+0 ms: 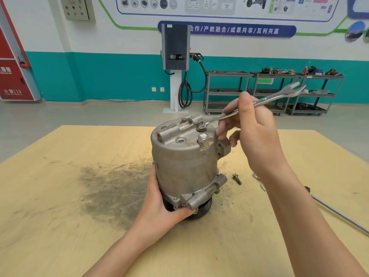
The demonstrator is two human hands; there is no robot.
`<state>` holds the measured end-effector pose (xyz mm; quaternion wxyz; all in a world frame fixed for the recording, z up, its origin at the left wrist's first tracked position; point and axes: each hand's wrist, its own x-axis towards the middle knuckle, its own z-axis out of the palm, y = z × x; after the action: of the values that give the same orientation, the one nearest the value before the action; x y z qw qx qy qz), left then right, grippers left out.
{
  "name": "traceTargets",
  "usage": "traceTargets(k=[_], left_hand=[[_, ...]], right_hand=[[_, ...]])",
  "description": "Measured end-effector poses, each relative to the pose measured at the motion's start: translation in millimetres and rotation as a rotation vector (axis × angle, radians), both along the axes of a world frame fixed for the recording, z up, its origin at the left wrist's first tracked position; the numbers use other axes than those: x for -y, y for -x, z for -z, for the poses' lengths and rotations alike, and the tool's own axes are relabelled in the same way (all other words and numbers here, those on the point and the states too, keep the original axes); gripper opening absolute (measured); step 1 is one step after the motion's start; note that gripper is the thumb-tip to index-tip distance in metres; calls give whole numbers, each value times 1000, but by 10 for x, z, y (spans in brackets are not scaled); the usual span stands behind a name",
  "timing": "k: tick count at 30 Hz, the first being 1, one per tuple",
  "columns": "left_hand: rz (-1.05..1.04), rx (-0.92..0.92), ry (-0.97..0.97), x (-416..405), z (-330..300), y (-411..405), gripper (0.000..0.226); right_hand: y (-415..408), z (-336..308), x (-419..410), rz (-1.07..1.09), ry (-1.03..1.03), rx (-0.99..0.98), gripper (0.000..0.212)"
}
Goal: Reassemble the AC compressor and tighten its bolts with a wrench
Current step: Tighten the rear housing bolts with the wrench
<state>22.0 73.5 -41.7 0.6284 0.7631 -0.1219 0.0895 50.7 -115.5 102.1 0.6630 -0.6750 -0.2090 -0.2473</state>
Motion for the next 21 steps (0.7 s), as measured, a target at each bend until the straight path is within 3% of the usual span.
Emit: traceTargets(k=[4,7,12,14,17,21], left_hand=[[-3,8,-2,4,-5,2,125],[-5,-1,-11,-2,5,-1,123],[-19,-13,-19,-2,32,-18,122],[-22,-12,-25,-4,38,-24,121],[-20,-10,-22,-9,29,-18,122],[-12,-7,-12,-2,22,-14,122]], right_hand=[[-74,47,29,-43,-55,-78,39],[-35,59,-6,23,-3,45,34],[93,75,-156,450,511,551,37],[139,75,-215,551,624,638,42],[170,42,-213,554,521,595,45],[133,-23,-112,300,143,315,34]])
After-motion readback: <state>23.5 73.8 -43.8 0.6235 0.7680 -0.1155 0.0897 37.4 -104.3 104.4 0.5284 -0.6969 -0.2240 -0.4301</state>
